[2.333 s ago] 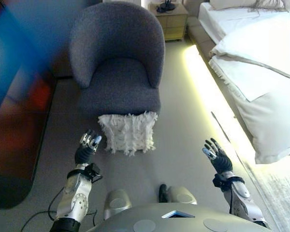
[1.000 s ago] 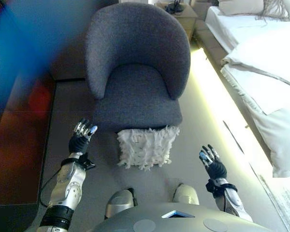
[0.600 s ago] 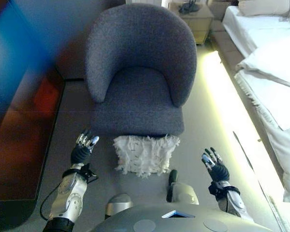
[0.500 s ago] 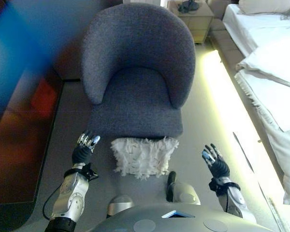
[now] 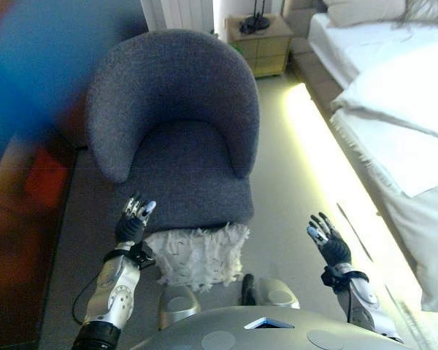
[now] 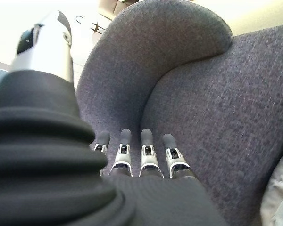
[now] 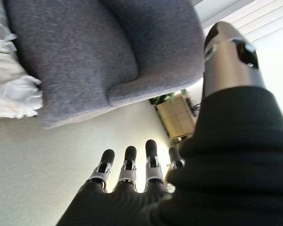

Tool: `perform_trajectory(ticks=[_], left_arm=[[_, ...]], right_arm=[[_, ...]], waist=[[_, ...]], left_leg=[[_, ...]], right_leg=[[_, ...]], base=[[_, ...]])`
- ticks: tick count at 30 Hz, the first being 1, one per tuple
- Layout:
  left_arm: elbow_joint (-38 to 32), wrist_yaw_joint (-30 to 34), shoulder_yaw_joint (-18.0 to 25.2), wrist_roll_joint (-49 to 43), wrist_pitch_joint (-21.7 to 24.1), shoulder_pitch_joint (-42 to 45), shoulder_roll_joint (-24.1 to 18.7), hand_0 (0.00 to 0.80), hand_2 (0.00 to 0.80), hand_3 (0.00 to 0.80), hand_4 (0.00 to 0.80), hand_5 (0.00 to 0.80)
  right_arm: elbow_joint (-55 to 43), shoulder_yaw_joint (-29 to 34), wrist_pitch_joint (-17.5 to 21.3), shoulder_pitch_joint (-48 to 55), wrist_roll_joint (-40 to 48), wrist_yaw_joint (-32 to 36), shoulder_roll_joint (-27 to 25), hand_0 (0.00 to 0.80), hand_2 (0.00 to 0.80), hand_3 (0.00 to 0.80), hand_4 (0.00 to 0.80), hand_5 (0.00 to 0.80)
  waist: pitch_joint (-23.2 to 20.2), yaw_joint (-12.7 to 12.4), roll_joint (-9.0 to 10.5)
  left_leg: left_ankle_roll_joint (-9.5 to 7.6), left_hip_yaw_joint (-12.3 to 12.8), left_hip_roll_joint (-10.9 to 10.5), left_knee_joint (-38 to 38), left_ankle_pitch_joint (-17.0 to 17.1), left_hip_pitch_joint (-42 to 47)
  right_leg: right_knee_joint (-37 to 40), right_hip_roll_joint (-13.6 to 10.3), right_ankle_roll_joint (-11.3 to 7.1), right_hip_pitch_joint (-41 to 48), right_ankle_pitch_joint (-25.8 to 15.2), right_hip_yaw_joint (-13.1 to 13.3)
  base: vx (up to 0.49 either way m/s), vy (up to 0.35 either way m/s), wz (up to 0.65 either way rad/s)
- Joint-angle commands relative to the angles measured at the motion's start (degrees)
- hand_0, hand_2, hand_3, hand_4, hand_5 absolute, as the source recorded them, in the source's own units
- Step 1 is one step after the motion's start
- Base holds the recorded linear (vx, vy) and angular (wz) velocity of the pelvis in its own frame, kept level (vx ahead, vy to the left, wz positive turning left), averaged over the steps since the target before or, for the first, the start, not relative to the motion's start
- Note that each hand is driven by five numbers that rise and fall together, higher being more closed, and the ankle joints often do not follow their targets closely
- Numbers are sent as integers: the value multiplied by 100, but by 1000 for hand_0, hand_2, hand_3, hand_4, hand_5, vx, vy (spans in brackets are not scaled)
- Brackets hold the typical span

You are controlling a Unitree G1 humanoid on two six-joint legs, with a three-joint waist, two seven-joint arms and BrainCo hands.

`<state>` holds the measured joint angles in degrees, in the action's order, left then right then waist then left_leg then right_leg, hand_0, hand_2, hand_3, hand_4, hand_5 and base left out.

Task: Pick up the cushion and take it to the sofa

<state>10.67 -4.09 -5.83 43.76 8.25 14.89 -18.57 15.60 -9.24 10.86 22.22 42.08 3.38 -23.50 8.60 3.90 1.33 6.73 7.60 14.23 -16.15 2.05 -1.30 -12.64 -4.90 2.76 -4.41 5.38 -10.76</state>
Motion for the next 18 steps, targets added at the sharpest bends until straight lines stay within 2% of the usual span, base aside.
perform_trajectory(ticks=[1,4,7,10,13,18], left_arm=[[-456,63,136,88,313,79,-181,0,0,0,0,0],[-527,94,143,85,230,146,-220,0,0,0,0,0],[-478,176,78,106,229,115,-301,0,0,0,0,0],[-445,280,-19,2,181,-5,-442,0,0,0,0,0],[-428,345,-55,-175,225,-49,-592,0,0,0,0,0],[-455,395,-32,-248,20,-151,-763,0,0,0,0,0]], right_arm=[[-719,264,117,226,152,263,-14,0,0,0,0,0],[-760,288,133,279,131,220,53,0,0,0,0,0],[-751,278,243,268,143,111,132,0,0,0,0,0],[-746,262,451,231,287,-16,242,0,0,0,0,0],[-758,309,467,179,427,0,307,0,0,0,0,0],[-524,307,530,-92,413,-126,384,0,0,0,0,0]], waist=[[-71,24,-54],[-102,-1,-106],[-92,-22,-107],[-35,-34,-94],[-12,-111,-37],[56,-374,76]], left_leg=[[146,-114,144,1002,864,404],[135,-62,39,1579,607,508],[62,71,-117,1751,249,467],[-59,253,-262,1675,58,364],[-185,225,-404,1555,-86,276],[-332,187,-577,1094,-340,-75]], right_leg=[[97,-409,-688,219,-41,156],[107,-534,-843,311,-6,128],[-2,-731,-978,299,30,19],[-241,-1017,-1121,141,35,-112],[-218,-1248,-1235,145,-92,-148],[-58,-1578,-1298,211,-374,-276]], base=[[180,133,1],[154,145,3],[109,178,17],[66,225,23],[106,215,10],[58,137,-3]])
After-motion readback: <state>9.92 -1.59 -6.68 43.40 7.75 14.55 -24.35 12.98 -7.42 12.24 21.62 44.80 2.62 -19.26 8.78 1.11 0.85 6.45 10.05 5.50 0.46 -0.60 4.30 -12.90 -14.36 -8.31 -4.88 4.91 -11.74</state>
